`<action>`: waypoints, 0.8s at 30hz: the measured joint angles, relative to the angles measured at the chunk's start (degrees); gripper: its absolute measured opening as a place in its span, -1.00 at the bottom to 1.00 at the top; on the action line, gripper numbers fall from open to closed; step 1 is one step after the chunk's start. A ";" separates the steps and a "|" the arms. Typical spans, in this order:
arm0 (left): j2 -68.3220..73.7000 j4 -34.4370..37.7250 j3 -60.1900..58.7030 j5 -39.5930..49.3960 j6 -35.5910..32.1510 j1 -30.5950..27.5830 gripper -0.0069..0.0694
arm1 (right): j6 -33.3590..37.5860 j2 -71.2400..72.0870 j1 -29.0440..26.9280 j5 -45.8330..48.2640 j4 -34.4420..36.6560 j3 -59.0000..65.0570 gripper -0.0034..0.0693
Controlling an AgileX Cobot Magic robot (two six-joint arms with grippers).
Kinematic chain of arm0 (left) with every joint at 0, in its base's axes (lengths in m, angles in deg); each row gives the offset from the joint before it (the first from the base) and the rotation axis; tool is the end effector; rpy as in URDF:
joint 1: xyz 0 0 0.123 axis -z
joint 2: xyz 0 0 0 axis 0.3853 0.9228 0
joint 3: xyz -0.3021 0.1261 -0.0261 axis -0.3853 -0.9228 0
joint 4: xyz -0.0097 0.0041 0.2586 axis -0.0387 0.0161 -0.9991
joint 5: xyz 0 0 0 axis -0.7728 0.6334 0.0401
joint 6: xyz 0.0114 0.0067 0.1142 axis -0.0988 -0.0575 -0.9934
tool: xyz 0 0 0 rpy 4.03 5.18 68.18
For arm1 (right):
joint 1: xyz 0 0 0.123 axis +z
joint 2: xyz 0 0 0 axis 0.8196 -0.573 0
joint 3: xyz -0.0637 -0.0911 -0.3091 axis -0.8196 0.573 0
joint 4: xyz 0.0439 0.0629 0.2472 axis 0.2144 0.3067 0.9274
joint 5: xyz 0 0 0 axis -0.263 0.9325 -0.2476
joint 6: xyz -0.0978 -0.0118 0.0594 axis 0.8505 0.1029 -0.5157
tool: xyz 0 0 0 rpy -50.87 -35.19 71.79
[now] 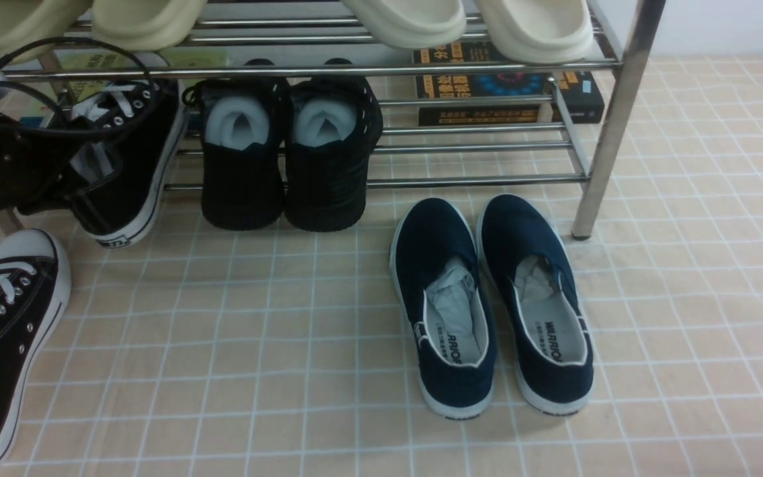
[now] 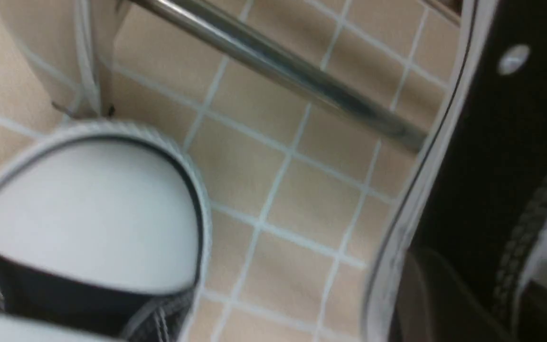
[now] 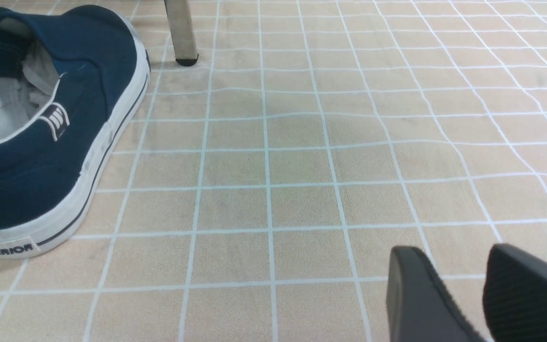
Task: Take the shoes off the shelf from the light coffee tablecloth by hand.
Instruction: 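Set the held shoe down on the floor in front of the rack with the left gripper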
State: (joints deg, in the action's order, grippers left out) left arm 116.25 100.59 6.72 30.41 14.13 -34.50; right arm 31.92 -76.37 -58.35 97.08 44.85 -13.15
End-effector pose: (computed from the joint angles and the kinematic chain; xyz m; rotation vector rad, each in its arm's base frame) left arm 0.4297 0.0586 0.2612 -0.5759 2.4525 -0.3972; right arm 0.0384 0.0005 0.1663 0.0743 1.8758 0.0078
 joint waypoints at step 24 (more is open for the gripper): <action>-32.09 -24.60 -21.87 24.33 13.62 0.16 -0.78 | 0.00 0.00 0.00 0.00 0.00 0.00 -0.25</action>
State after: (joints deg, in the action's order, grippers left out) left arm 84.16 75.99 -15.15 54.75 27.75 -34.35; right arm 31.92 -76.37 -58.35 97.08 44.85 -13.15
